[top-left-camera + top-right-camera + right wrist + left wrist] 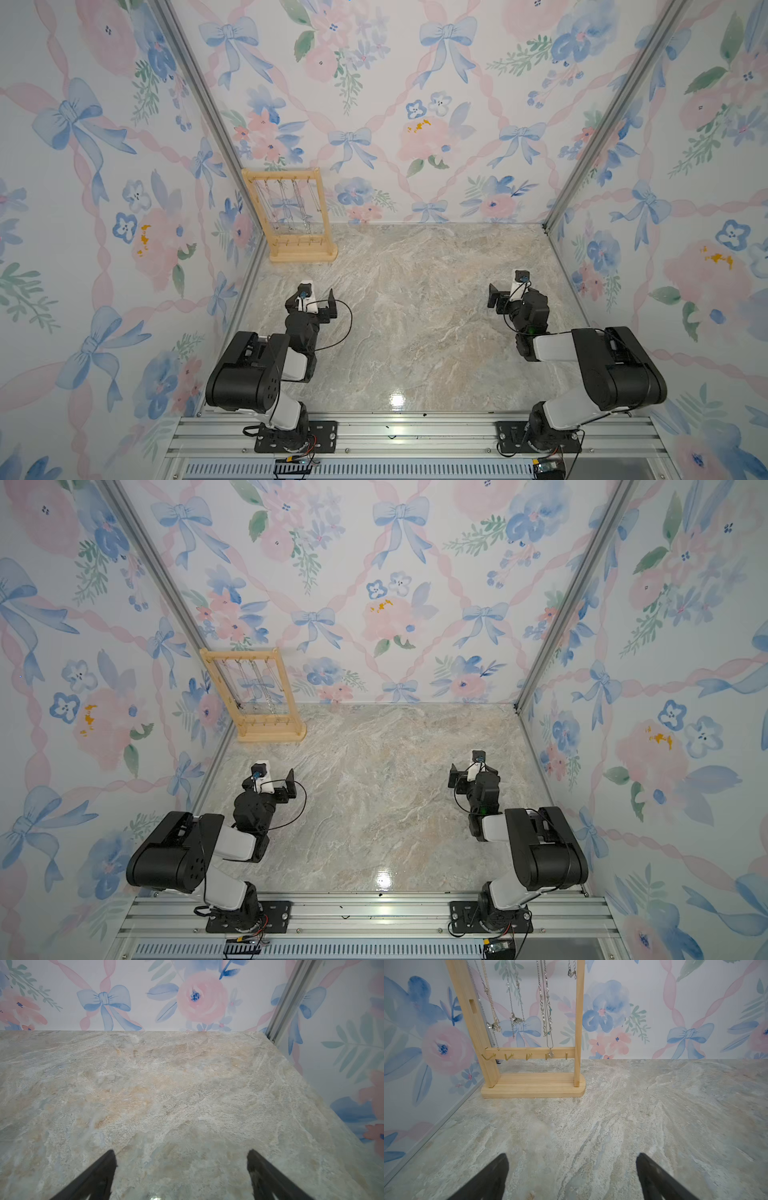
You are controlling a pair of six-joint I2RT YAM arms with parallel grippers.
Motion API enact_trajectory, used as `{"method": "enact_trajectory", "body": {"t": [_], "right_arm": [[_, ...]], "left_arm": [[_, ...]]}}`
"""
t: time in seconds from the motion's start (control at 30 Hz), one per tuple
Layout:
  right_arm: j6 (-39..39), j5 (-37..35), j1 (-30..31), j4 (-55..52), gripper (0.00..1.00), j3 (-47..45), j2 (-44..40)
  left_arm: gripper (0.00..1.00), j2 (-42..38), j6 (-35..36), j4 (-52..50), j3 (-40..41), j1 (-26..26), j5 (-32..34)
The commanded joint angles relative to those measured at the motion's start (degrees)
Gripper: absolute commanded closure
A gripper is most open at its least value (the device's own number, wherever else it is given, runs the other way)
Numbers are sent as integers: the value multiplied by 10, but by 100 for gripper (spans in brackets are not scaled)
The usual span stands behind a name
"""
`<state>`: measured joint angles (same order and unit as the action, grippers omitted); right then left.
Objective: Take the necklace off the jewelry display stand
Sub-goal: Move the stand to the center of the board.
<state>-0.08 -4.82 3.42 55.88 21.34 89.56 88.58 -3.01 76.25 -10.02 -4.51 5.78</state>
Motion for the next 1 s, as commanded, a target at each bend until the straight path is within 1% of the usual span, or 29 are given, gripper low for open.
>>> {"method": "enact_trajectory", "body": {"t": [0.0, 0.33, 0.43, 0.6, 0.97], "right_arm": [[0, -8, -3, -11, 1, 0, -3], [-1, -8, -3, -11, 1, 0, -3], [14, 23, -22, -12, 1, 1, -3], [17, 29, -25, -11, 1, 0, -2], [11, 18, -19, -11, 1, 1, -3]], "left_arm": [[2, 0, -1, 6, -9, -3, 8], [2, 0, -1, 6, -9, -3, 8], [2, 0, -1, 6, -8, -3, 8], [2, 1, -5, 6, -9, 3, -3], [2, 2, -6, 6, -9, 5, -6]]}}
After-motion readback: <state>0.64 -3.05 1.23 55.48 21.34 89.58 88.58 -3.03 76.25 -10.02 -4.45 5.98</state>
